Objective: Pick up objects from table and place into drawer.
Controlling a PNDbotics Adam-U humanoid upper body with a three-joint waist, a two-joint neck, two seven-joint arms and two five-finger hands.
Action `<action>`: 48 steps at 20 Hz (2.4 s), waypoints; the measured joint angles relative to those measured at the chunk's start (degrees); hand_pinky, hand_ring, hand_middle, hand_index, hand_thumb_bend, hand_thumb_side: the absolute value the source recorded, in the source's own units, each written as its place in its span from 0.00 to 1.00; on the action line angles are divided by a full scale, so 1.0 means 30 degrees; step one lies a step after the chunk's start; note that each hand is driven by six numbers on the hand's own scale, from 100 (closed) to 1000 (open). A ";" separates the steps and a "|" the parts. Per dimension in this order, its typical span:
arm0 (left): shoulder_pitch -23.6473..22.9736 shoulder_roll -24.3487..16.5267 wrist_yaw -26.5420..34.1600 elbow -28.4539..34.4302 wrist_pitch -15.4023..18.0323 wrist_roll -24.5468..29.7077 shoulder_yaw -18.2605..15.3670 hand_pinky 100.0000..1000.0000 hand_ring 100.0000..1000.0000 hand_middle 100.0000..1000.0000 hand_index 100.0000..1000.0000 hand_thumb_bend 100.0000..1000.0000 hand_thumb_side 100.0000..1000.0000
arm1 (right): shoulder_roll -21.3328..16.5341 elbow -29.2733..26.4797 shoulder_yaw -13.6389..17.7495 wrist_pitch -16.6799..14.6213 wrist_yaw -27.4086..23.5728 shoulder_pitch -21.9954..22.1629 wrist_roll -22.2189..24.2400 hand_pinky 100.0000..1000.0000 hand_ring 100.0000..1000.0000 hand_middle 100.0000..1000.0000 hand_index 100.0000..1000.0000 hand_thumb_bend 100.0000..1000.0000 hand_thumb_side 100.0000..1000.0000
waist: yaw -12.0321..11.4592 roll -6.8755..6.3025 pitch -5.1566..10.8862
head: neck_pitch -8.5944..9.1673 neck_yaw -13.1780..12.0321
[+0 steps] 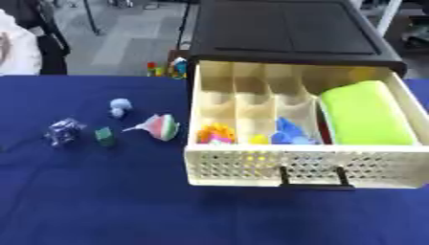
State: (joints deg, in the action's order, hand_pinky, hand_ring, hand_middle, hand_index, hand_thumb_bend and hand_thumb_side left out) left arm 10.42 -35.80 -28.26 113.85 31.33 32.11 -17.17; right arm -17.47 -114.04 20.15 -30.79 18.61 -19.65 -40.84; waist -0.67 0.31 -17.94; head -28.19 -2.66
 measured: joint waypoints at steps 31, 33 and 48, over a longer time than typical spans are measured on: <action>0.0820 -0.8399 0.3932 -0.7076 -0.3704 -0.6051 0.3158 0.30 0.73 0.76 1.00 0.00 0.80 | -0.0315 0.0000 -0.0512 -0.0236 -0.0187 0.0183 0.0236 0.61 0.66 0.50 0.73 0.00 1.00 | 0.0982 -0.0643 0.0270 | -0.0499 -0.1733; 0.1482 -0.8587 0.3811 -0.7875 -0.3590 -0.6381 0.3606 0.31 0.74 0.76 1.00 0.00 0.79 | -0.0317 0.0000 -0.0604 -0.0281 -0.0204 0.0183 0.0281 0.61 0.66 0.49 0.73 0.00 1.00 | 0.1123 -0.0695 0.0287 | -0.0499 -0.1875; 0.6340 -0.8000 0.2279 -1.3008 -0.3144 -0.5025 0.5846 0.49 0.81 0.86 1.00 0.22 0.88 | -0.0322 0.0000 -0.0839 -0.0576 -0.0477 0.0166 0.0576 0.61 0.66 0.49 0.73 0.00 1.00 | 0.2267 -0.1010 0.0088 | -0.0450 -0.2873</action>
State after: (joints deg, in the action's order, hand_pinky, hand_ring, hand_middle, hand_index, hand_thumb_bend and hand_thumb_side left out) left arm 29.44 -59.80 -21.42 74.83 21.89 17.03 0.37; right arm -18.44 -114.04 17.63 -32.52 17.18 -19.16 -39.12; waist 6.13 -2.72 -17.68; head -29.54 -11.28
